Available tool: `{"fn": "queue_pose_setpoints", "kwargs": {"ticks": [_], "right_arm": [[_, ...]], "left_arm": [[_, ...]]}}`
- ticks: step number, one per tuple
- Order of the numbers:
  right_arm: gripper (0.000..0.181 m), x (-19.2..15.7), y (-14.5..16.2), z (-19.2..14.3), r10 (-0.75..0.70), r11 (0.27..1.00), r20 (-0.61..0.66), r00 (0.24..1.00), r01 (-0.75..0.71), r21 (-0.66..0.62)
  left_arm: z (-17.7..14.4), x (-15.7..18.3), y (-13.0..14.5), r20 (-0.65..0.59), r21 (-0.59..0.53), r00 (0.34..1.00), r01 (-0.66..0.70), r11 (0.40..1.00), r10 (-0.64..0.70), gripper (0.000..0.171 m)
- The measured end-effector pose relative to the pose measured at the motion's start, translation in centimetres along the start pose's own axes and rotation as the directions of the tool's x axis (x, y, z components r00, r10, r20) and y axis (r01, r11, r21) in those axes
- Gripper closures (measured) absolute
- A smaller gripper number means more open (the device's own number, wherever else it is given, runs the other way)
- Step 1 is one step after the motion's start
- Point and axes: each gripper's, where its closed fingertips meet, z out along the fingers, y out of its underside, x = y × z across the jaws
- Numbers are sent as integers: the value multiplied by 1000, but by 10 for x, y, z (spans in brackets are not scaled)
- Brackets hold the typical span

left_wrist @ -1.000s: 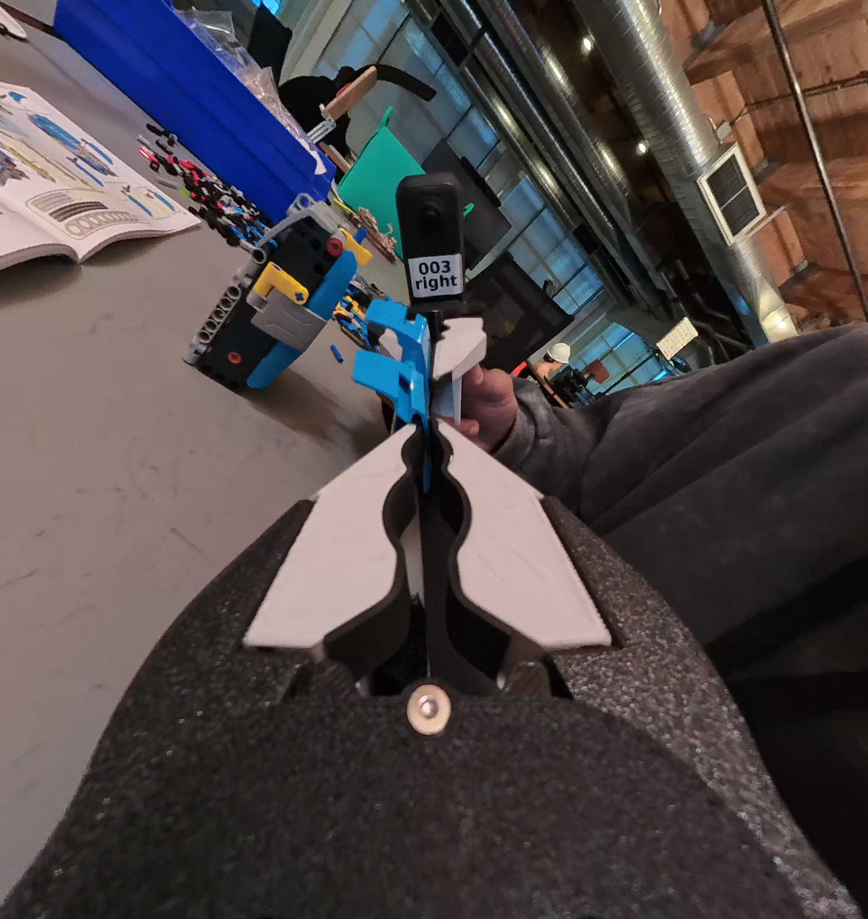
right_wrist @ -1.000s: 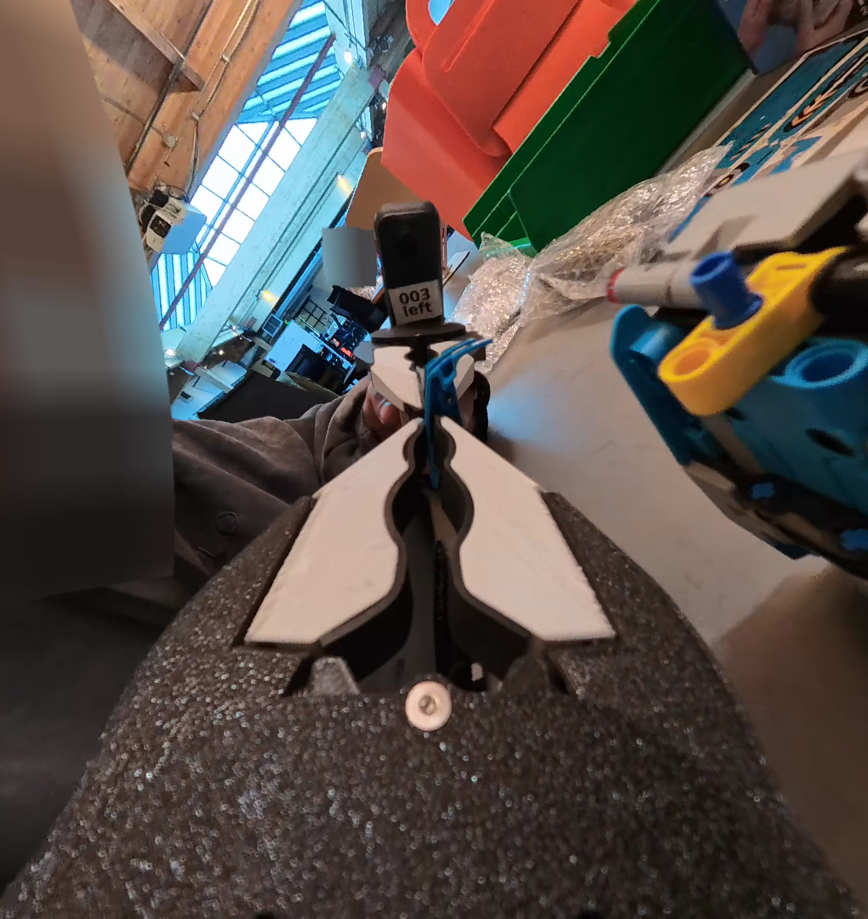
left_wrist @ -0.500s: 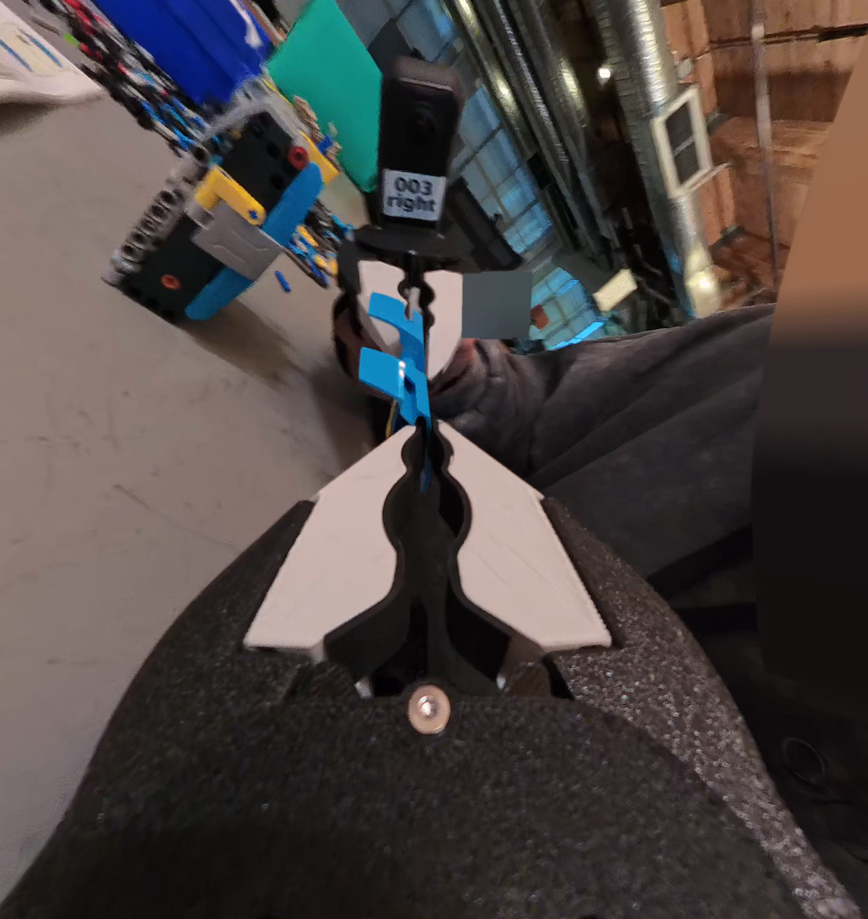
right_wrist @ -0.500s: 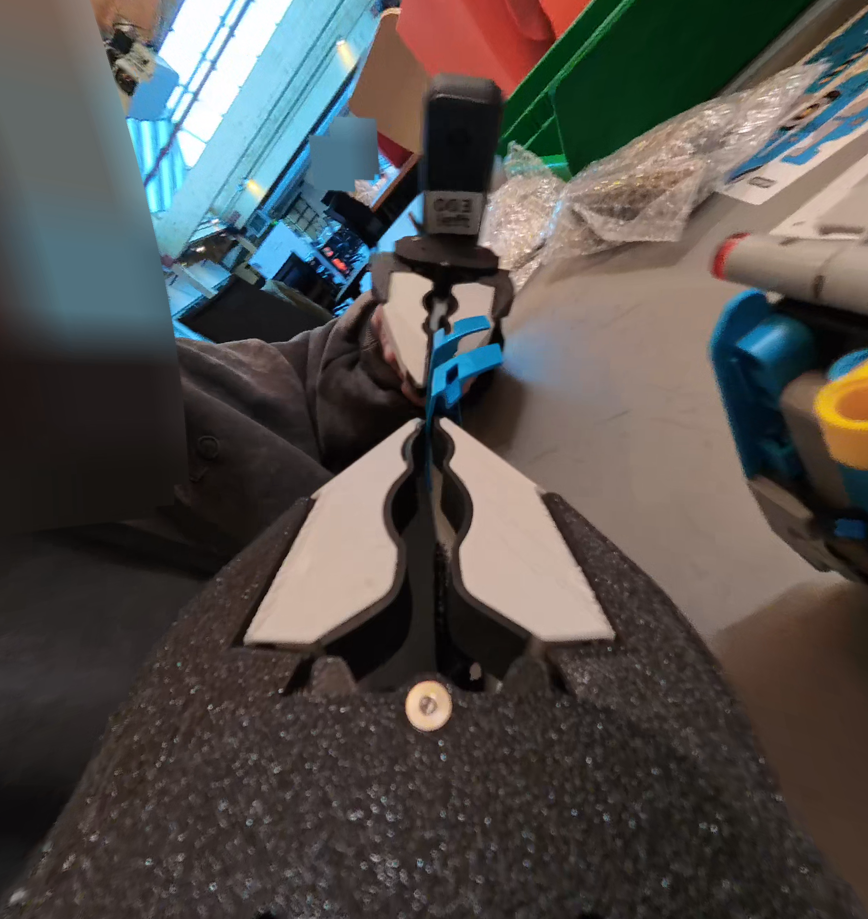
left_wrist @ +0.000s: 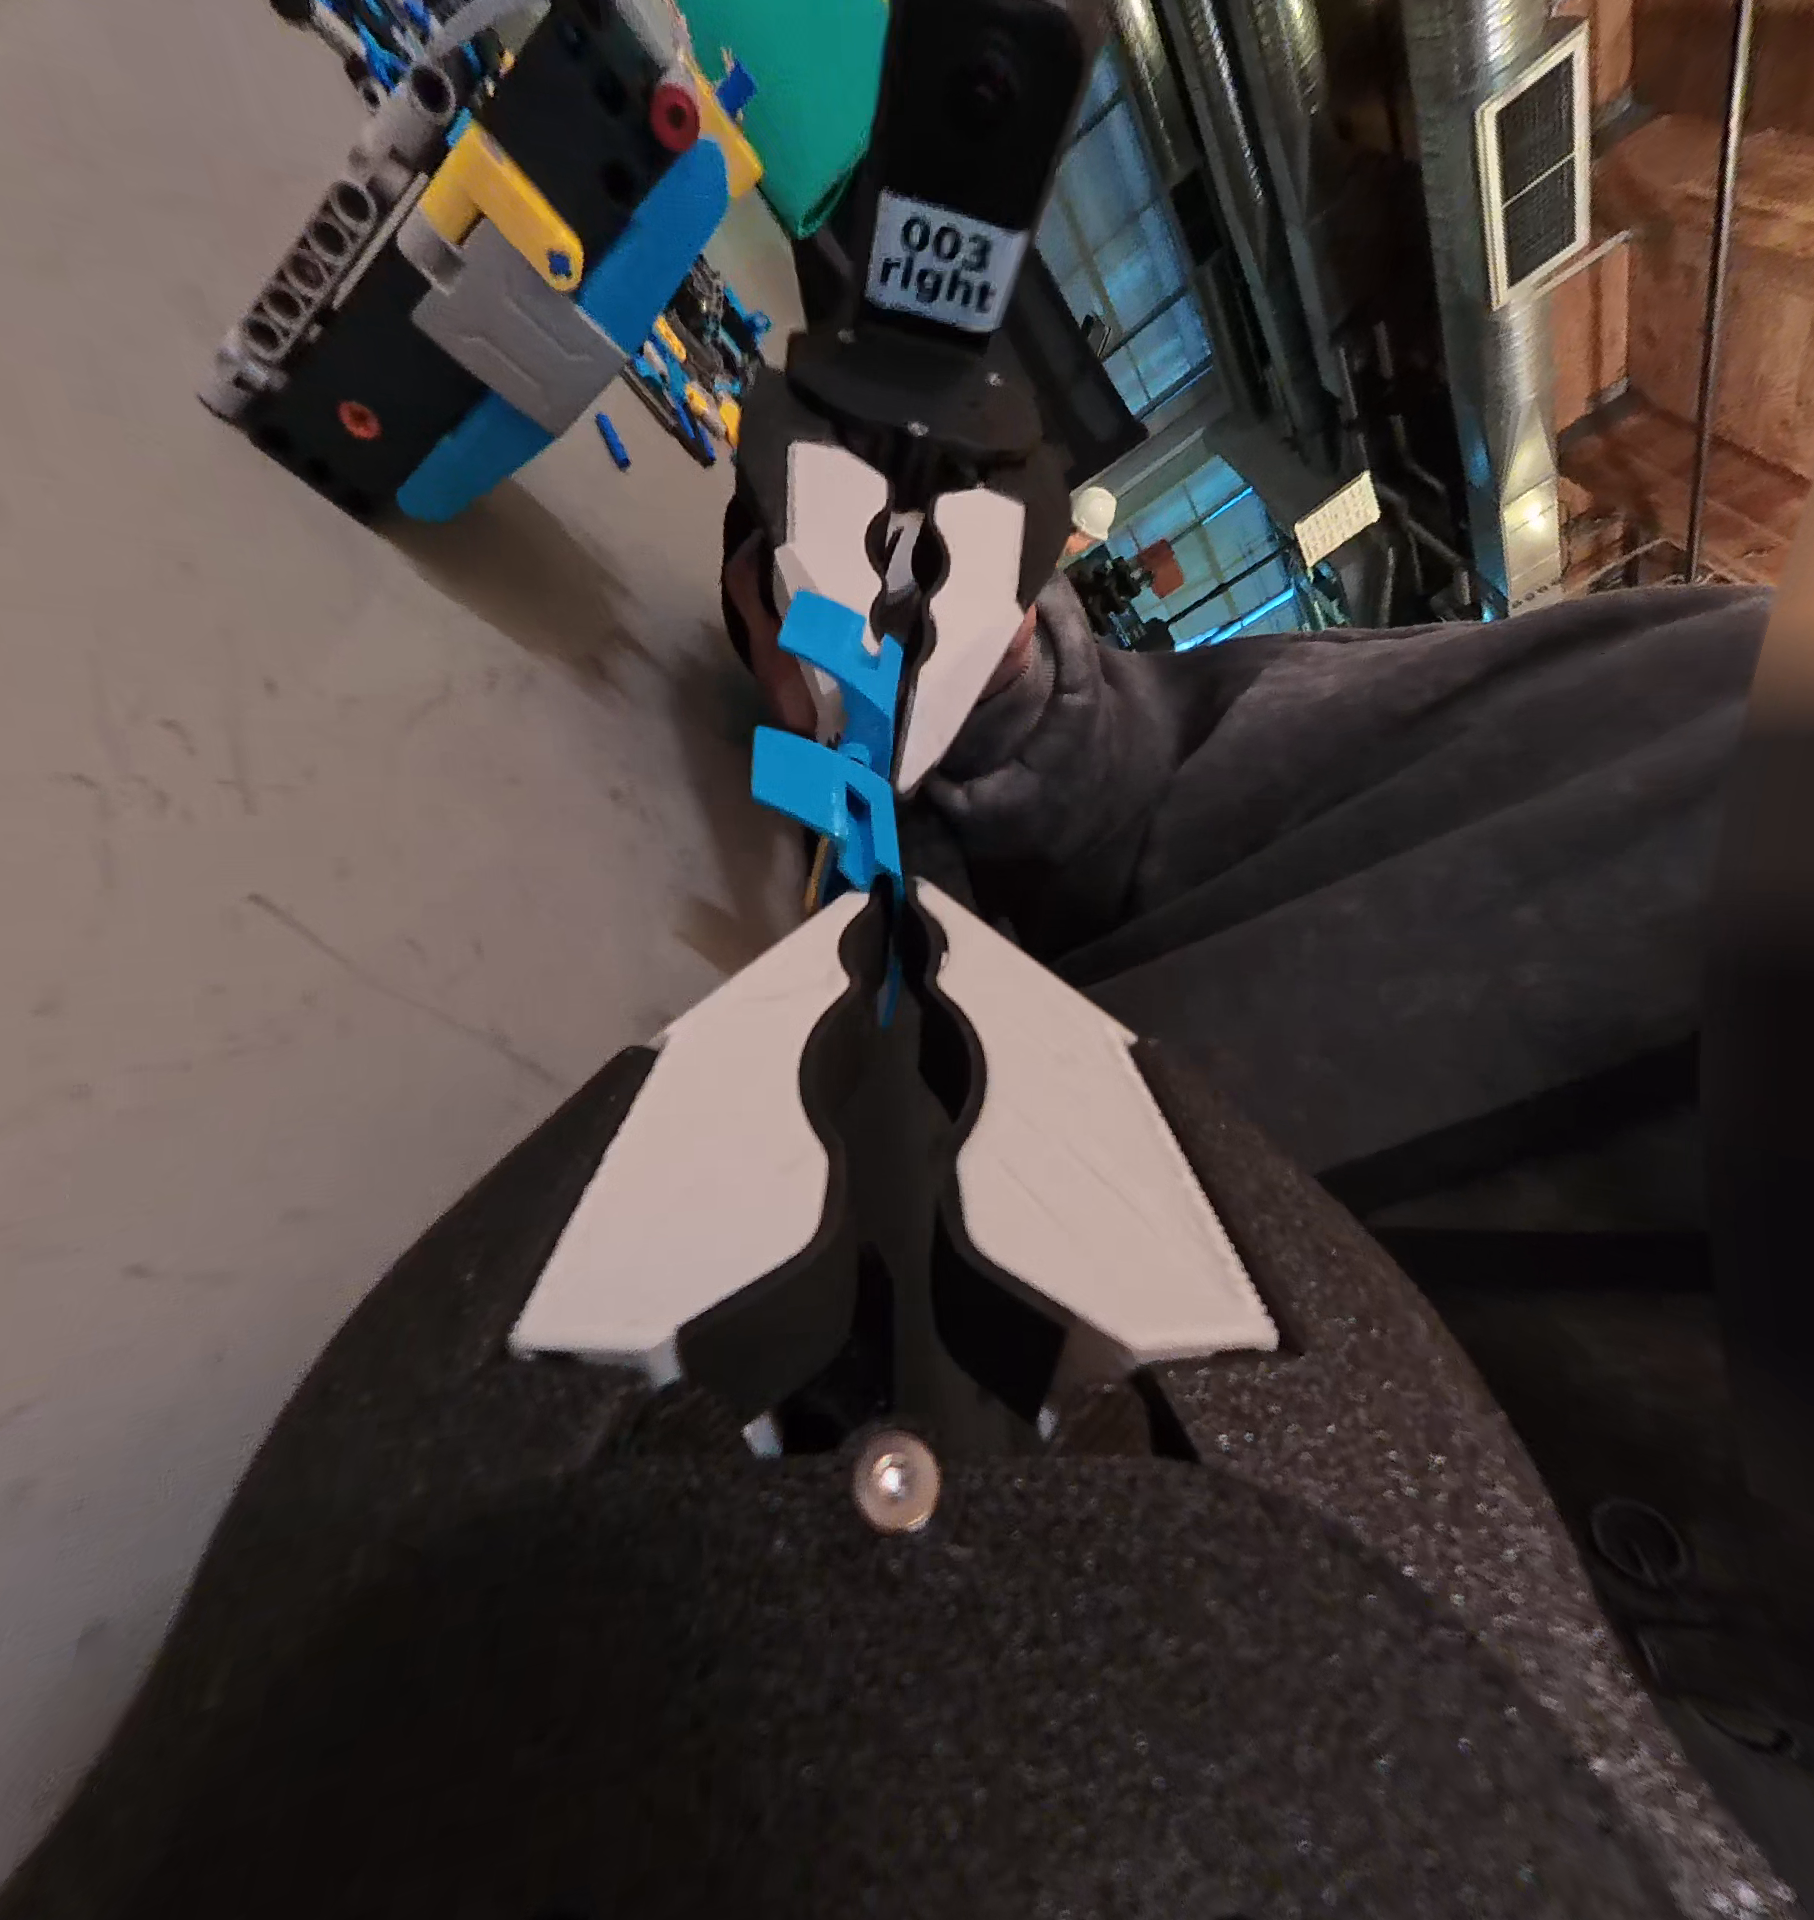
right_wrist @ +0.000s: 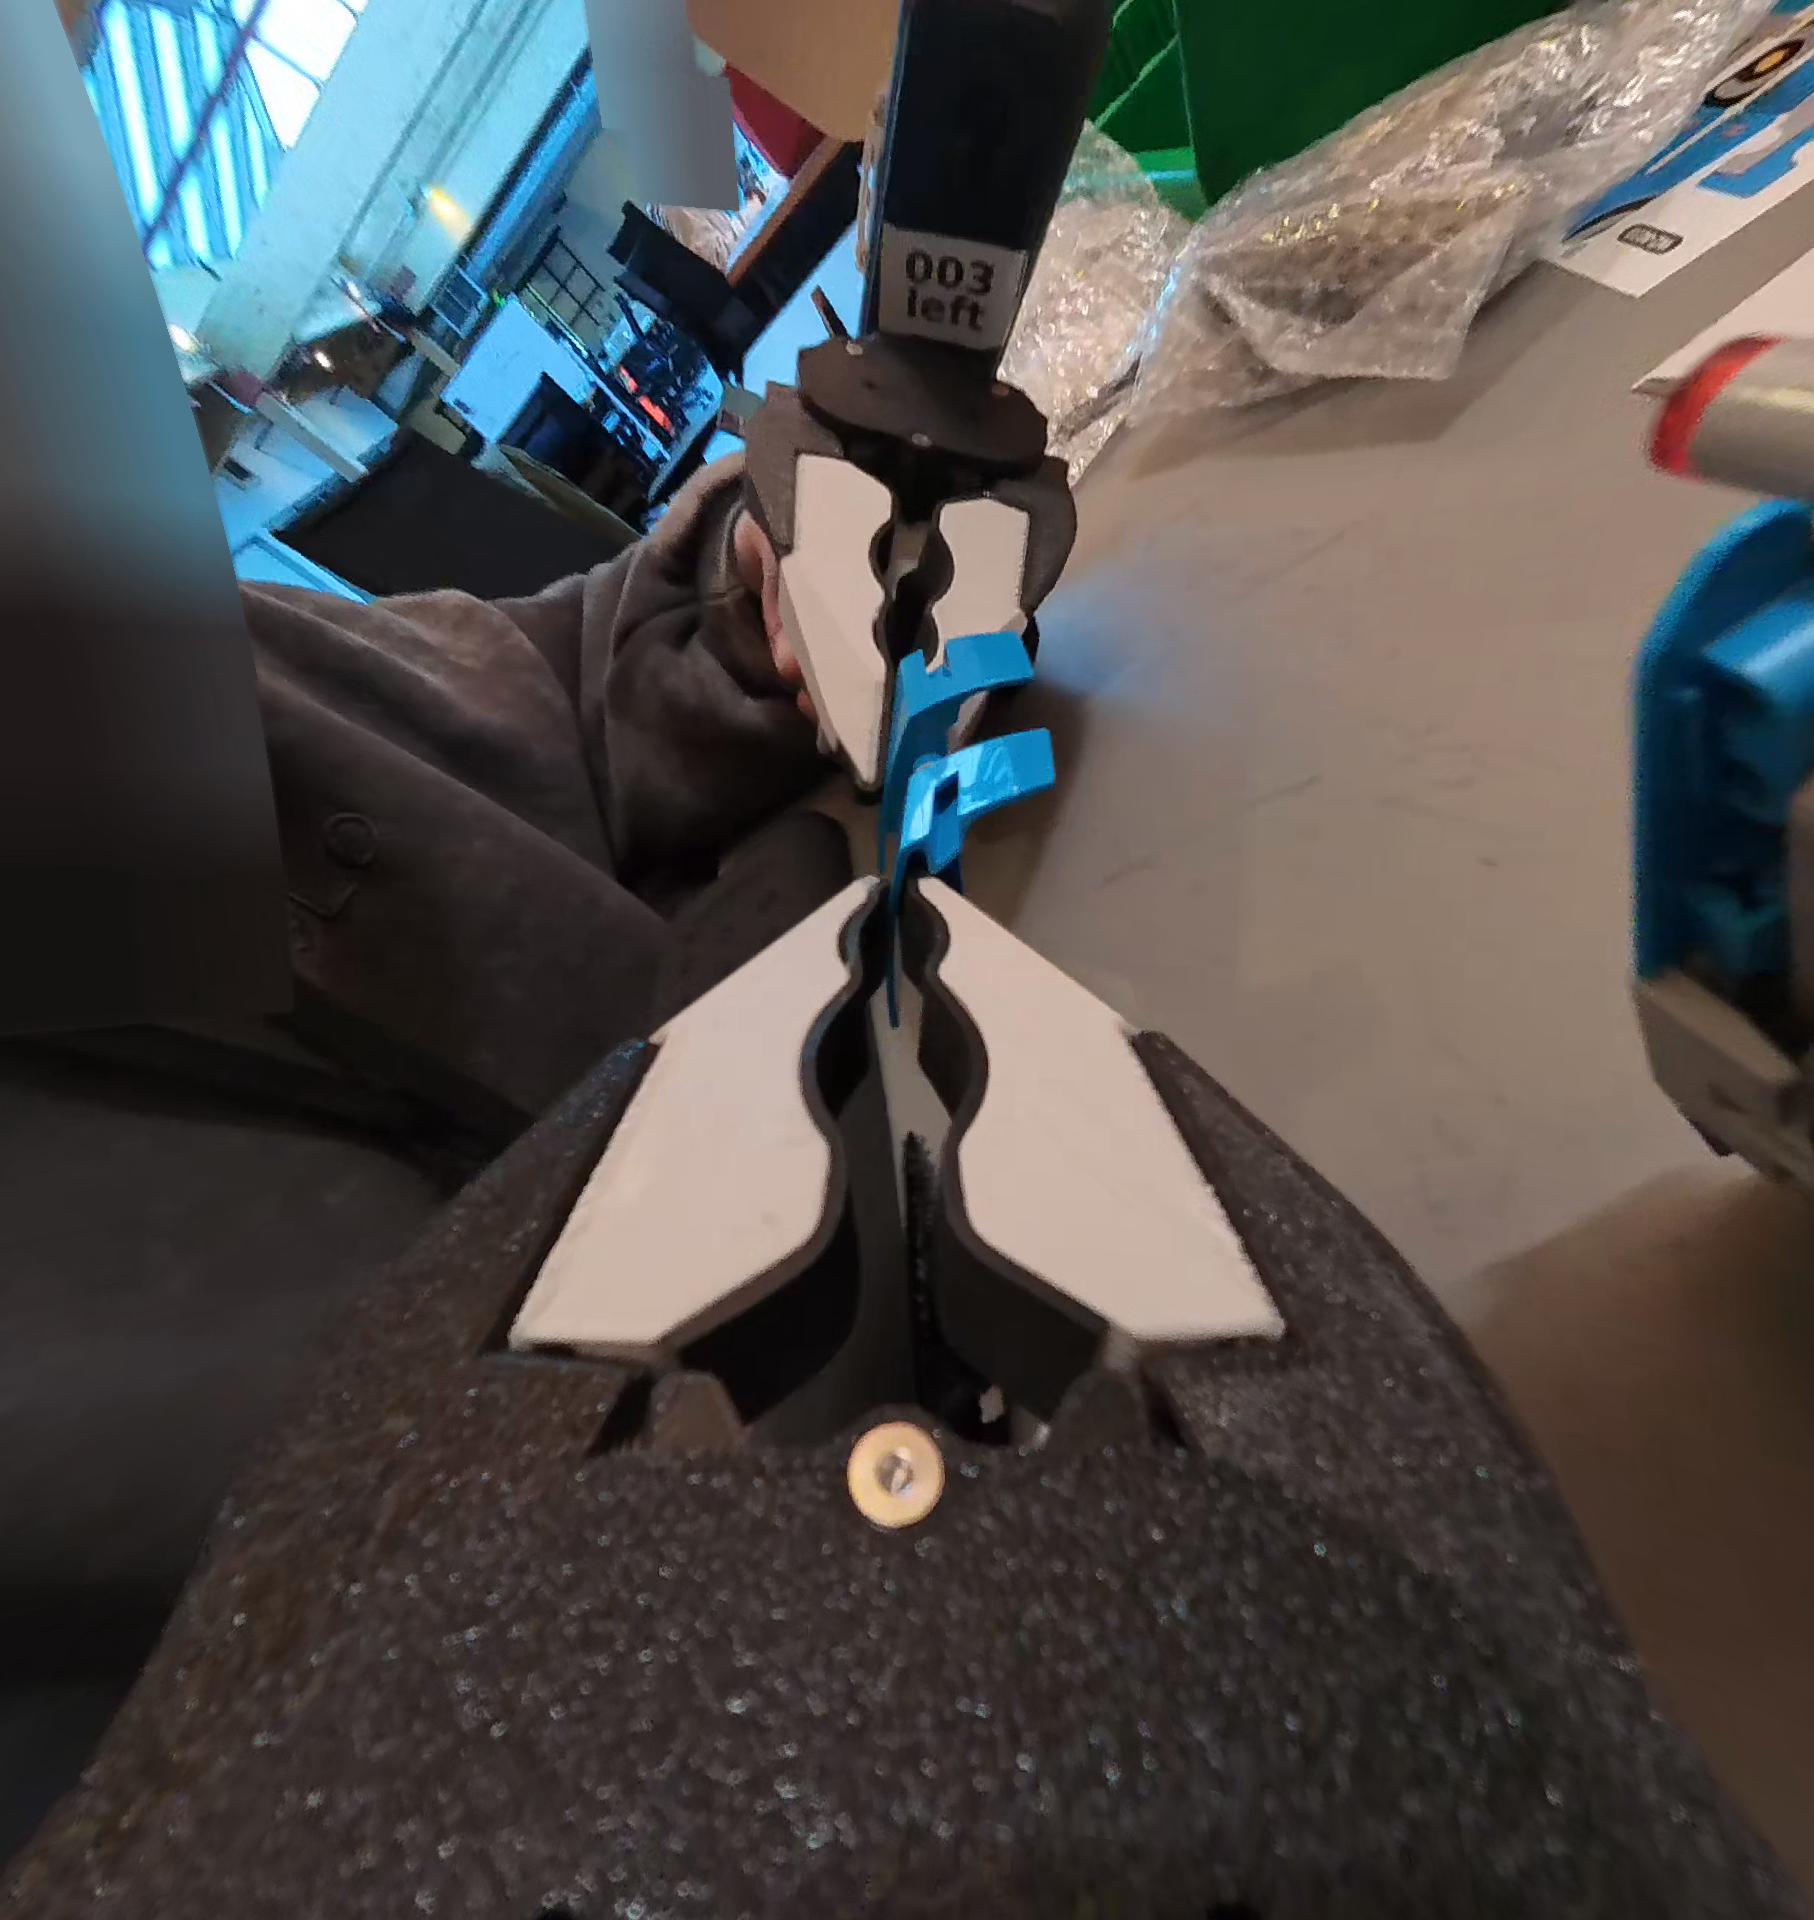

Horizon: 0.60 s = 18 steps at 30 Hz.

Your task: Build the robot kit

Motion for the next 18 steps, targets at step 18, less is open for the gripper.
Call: {"fn": "queue_pose_setpoints", "kwargs": {"ticks": [18], "right_arm": [[181, -10, -5, -7, 153, 987, 180, 972, -160, 25]], "left_arm": [[3, 9, -6, 30, 23, 977, -211, 977, 210, 171]]}}
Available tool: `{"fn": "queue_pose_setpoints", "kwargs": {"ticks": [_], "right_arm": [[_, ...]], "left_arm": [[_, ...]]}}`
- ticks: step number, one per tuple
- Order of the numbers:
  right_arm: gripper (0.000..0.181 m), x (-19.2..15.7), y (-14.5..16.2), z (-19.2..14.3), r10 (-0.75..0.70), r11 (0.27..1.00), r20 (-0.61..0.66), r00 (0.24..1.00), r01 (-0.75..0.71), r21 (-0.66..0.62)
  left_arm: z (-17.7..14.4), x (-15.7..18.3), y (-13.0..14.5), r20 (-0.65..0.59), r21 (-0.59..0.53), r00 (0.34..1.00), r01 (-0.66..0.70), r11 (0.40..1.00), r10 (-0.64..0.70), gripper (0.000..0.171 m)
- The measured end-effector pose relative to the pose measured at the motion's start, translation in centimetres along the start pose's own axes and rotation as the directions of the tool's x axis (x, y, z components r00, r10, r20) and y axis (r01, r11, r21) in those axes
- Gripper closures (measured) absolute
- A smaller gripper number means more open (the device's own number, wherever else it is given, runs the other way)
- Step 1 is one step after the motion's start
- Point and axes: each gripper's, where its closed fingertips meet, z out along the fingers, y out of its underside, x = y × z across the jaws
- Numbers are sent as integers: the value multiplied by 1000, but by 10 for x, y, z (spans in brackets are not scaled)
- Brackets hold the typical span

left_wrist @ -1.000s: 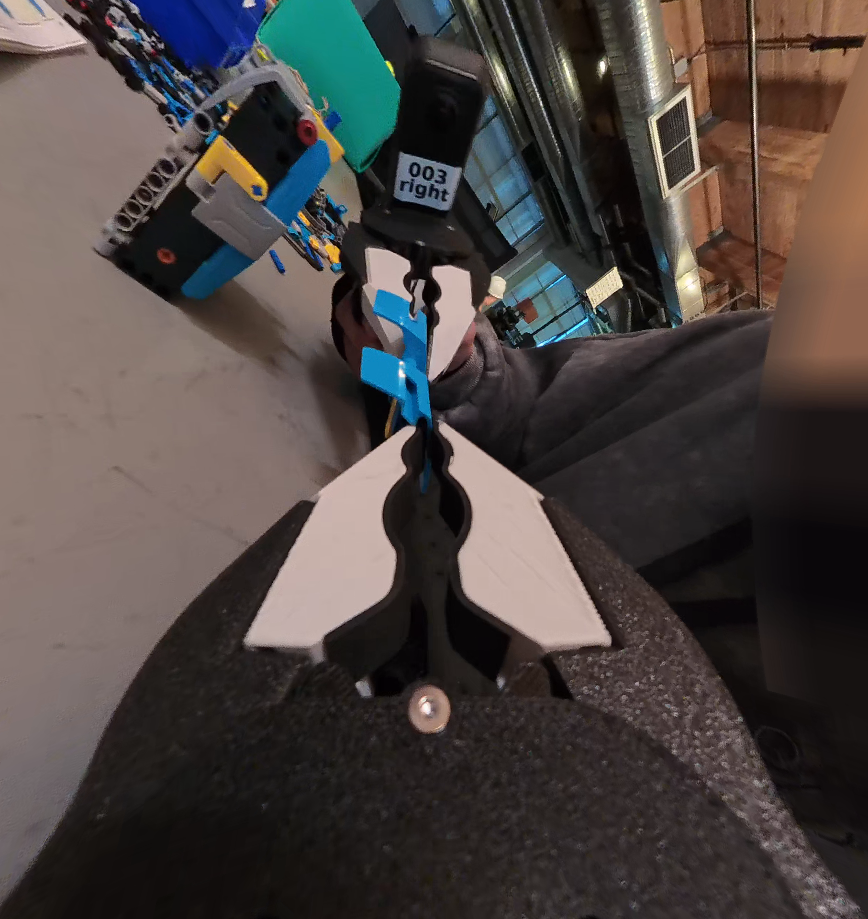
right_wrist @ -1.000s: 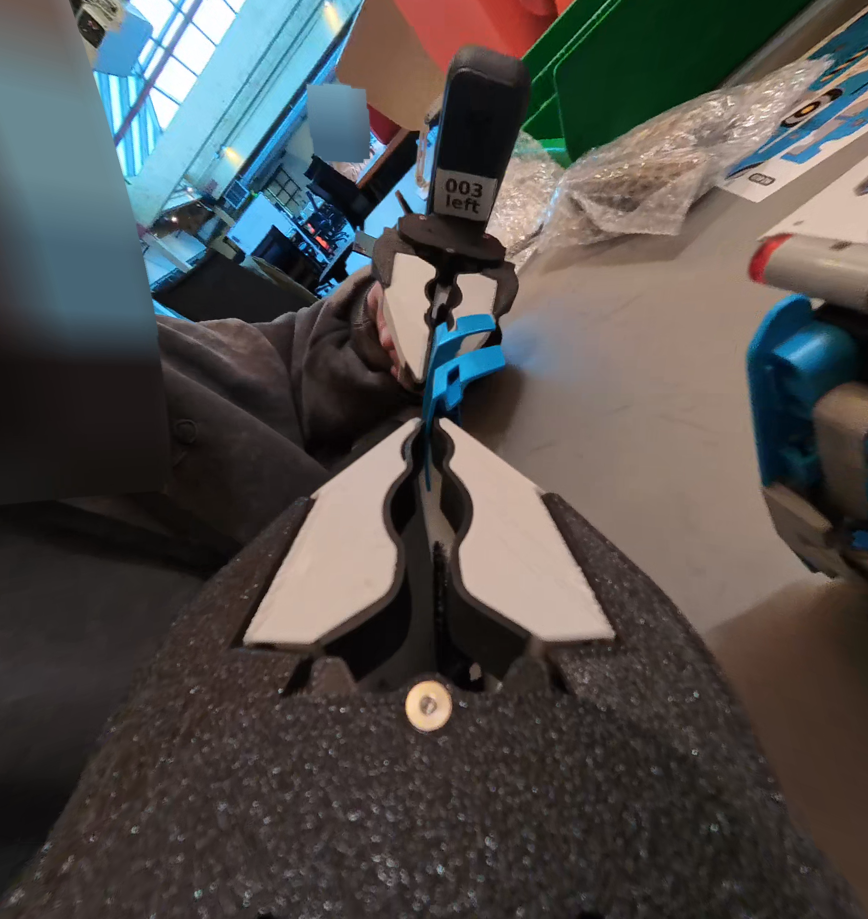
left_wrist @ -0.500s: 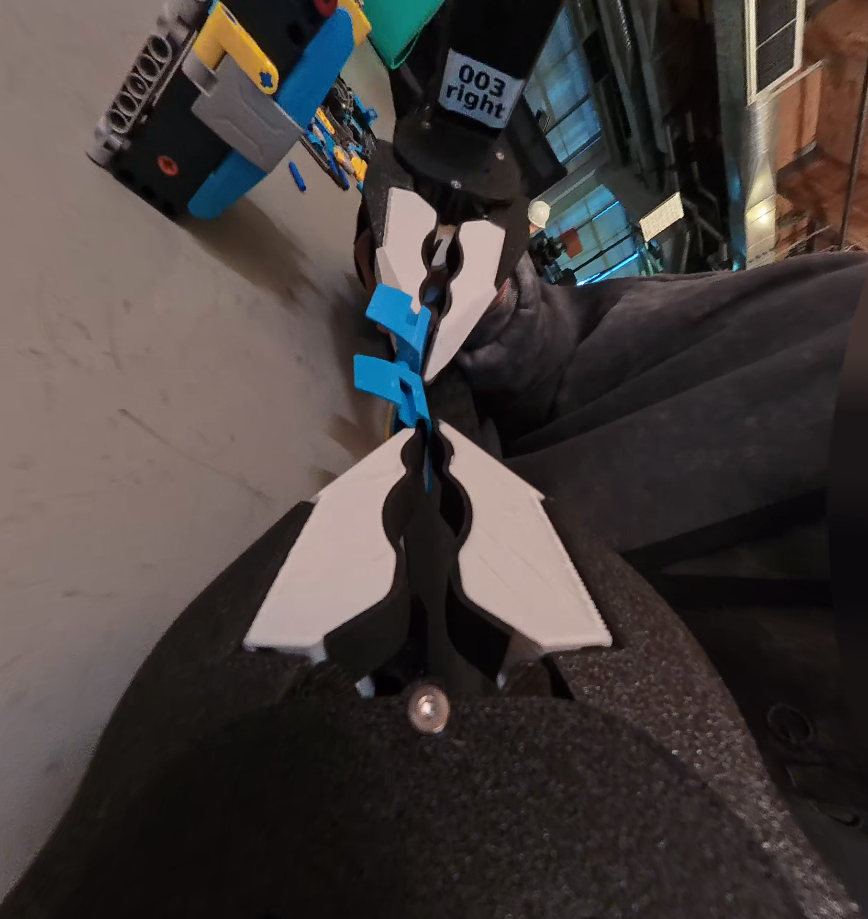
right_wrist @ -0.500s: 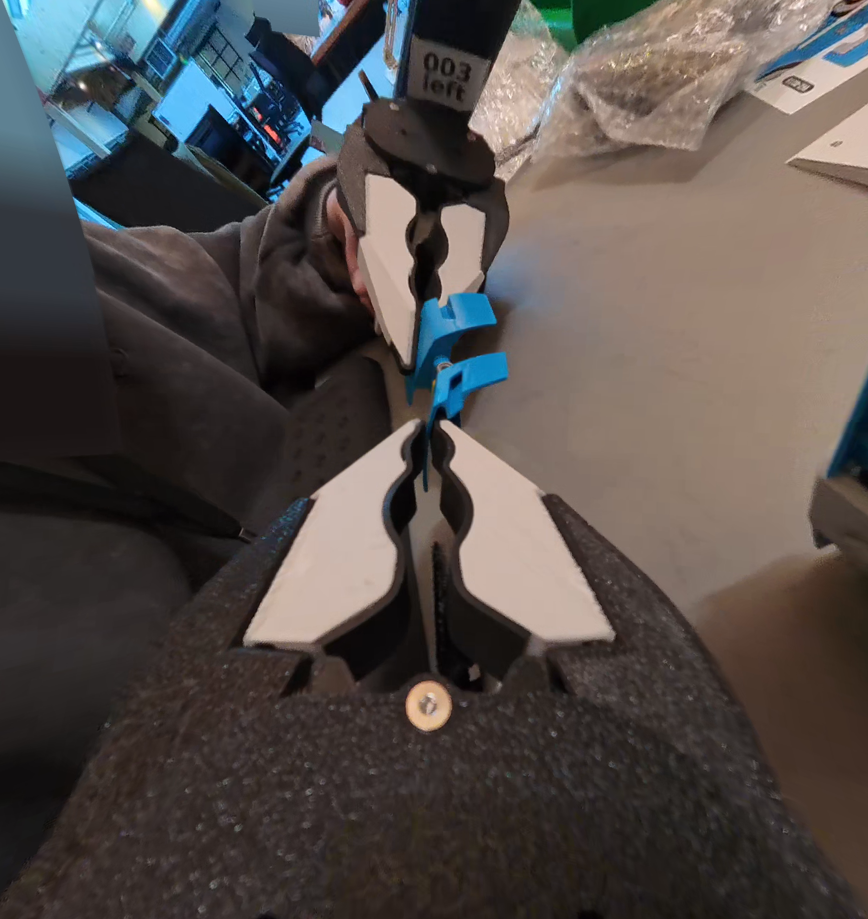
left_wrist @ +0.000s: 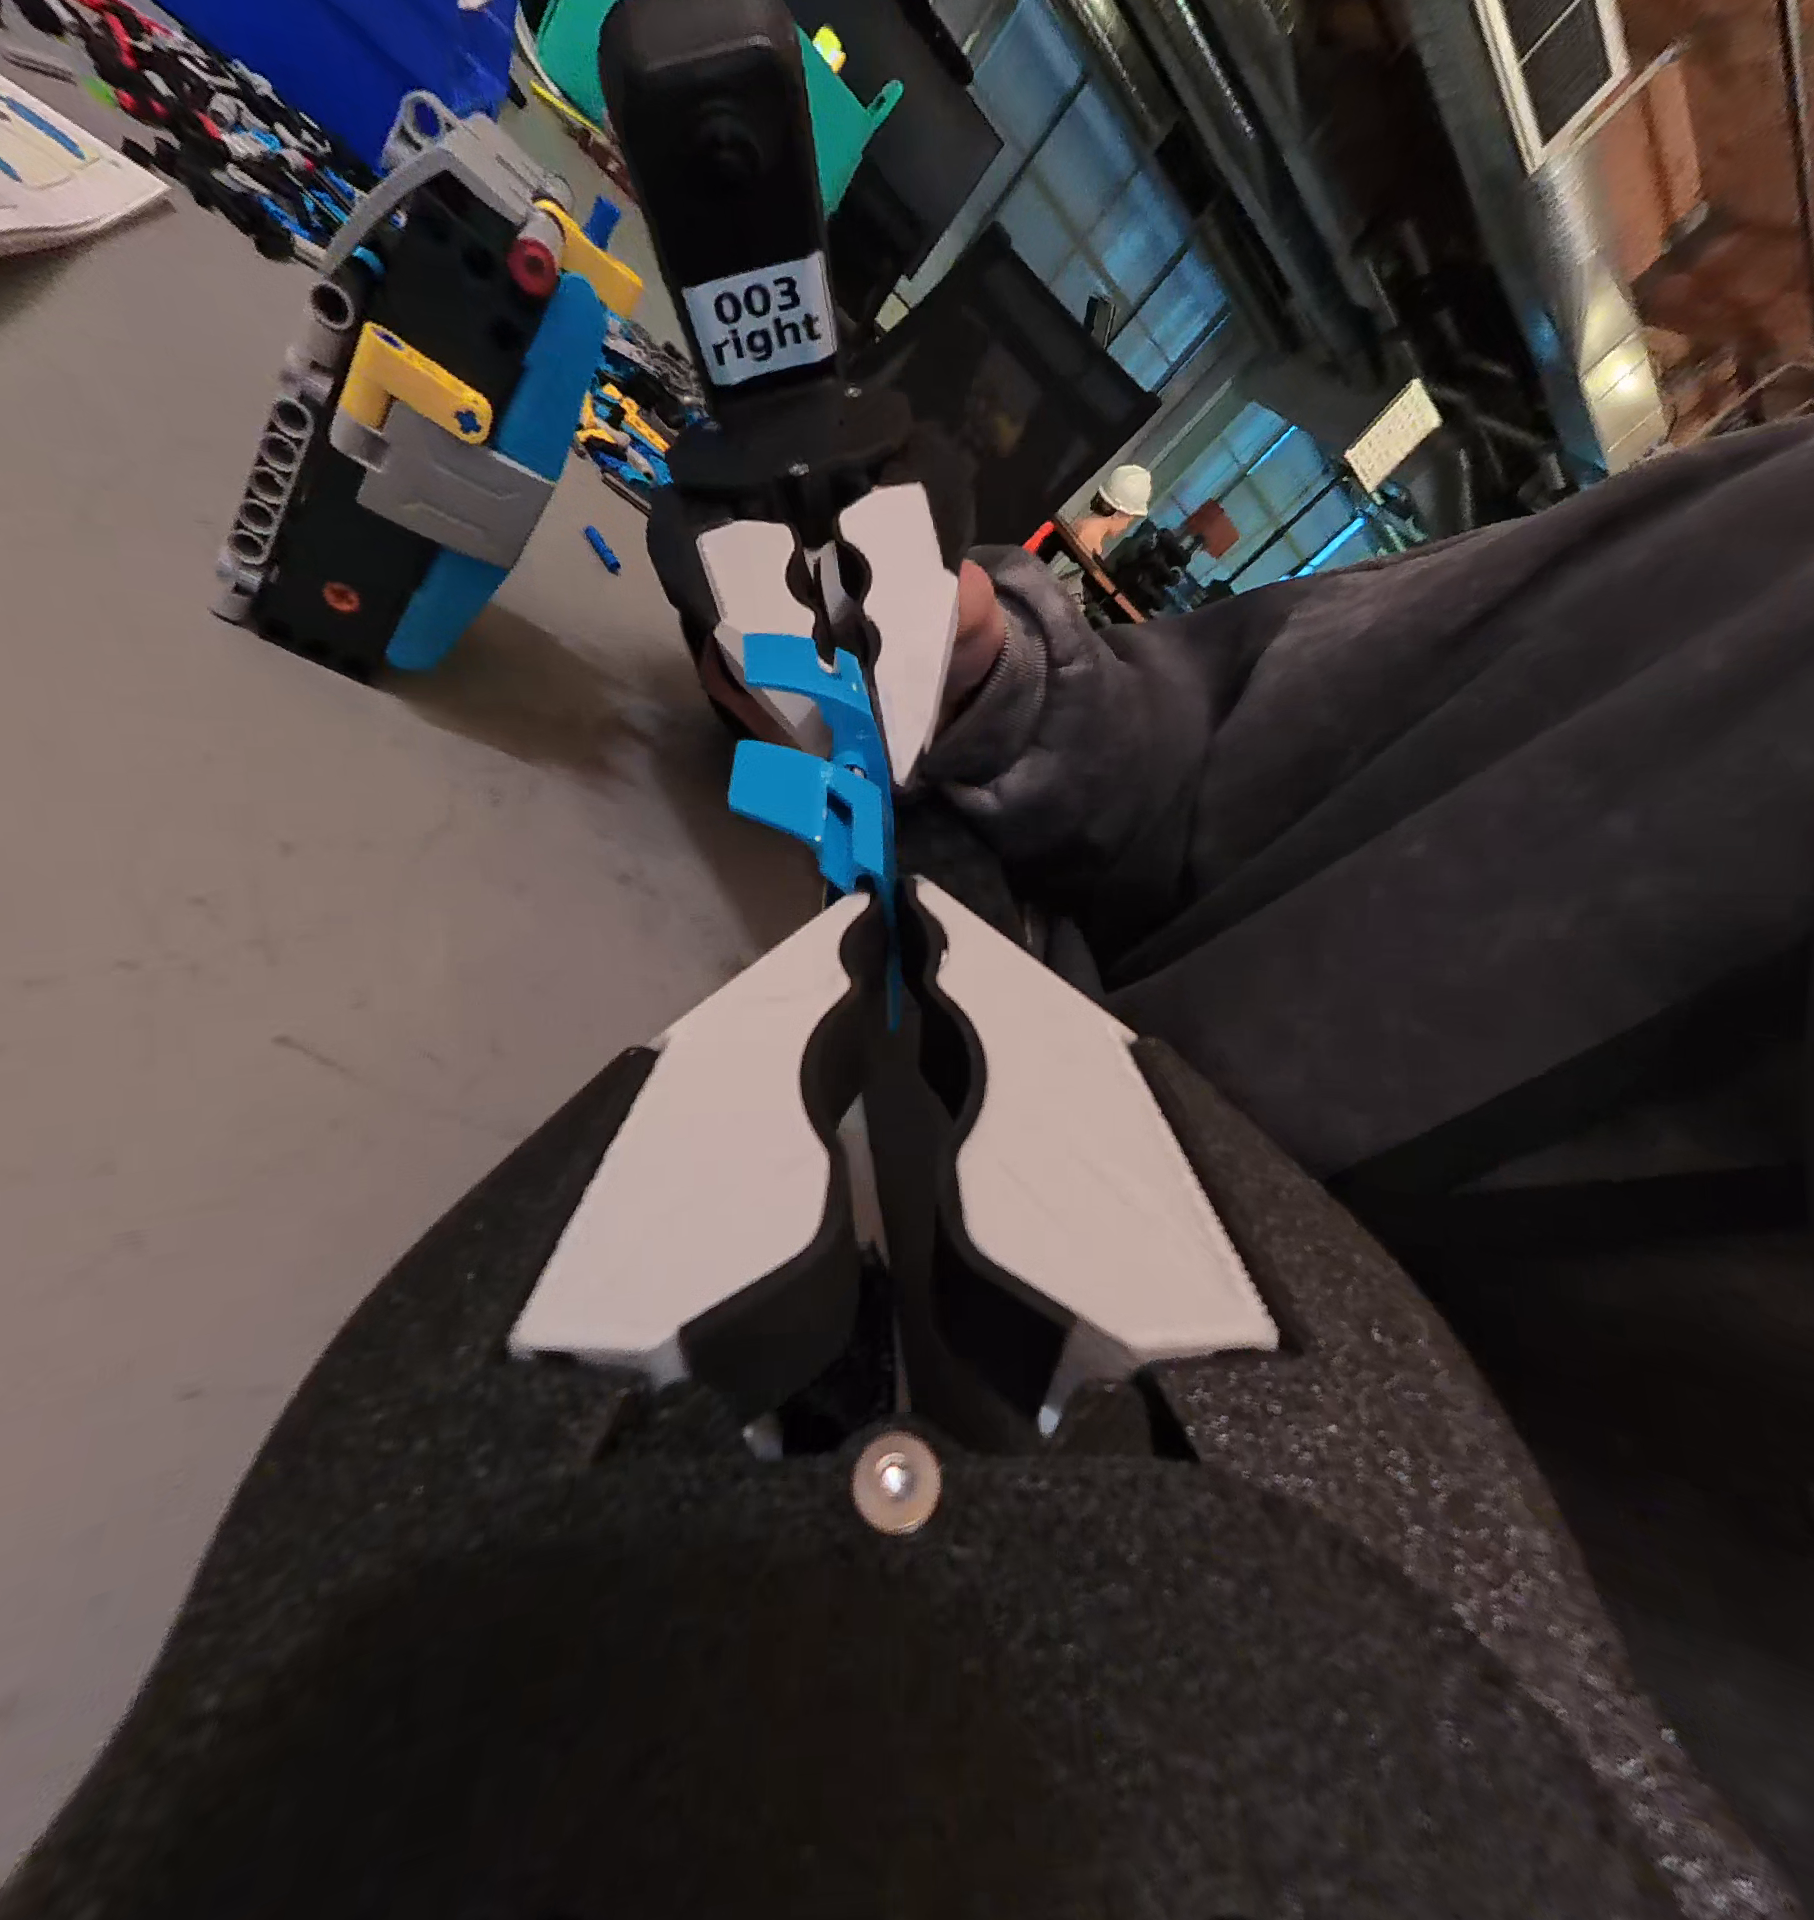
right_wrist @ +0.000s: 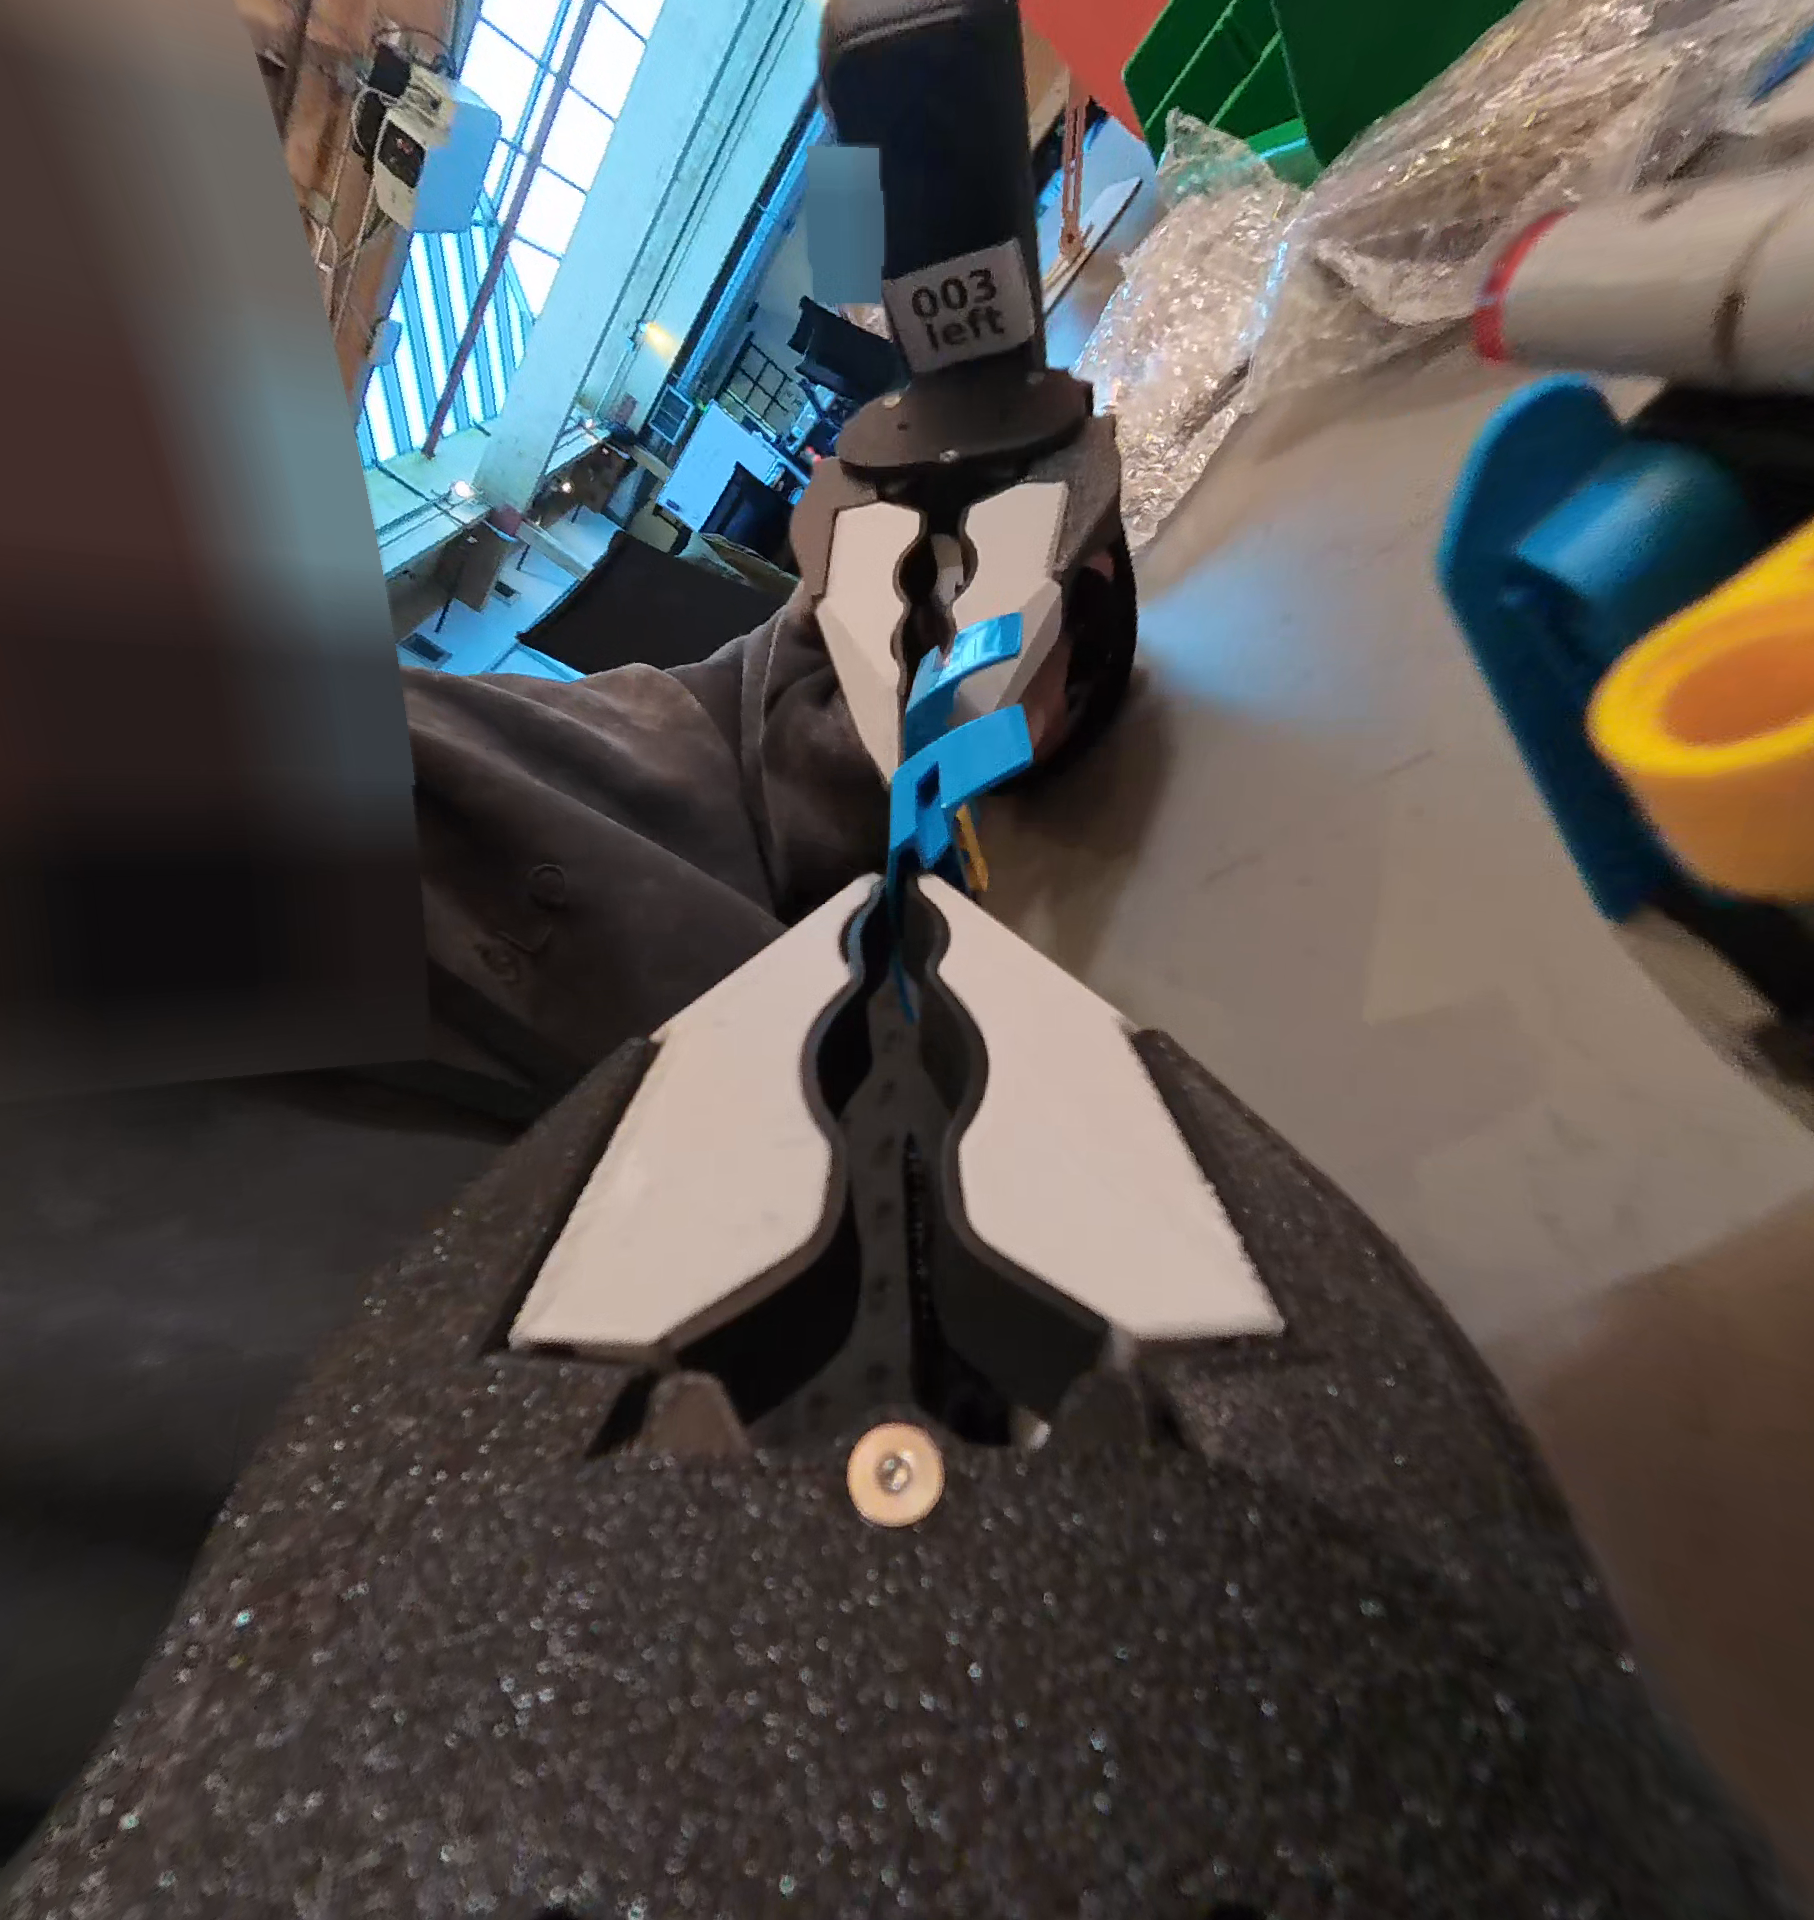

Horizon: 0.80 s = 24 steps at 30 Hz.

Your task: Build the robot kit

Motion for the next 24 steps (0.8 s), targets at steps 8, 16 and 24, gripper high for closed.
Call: {"fn": "queue_pose_setpoints", "kwargs": {"ticks": [8, 16, 24], "right_arm": [[181, -1, 0, 1, -37, 999, -23, 999, 37, 3], [181, 3, 12, 7, -154, 985, -105, 982, 145, -88], [181, -9, -8, 1, -17, 998, 35, 999, 15, 59]], "left_arm": [[1, 3, -1, -36, 17, 999, 26, 1000, -25, 171], [0, 0, 13, -72, -71, 975, 204, 976, -209, 171], [-1, 10, -10, -97, 86, 994, 60, 995, -51, 171]]}}
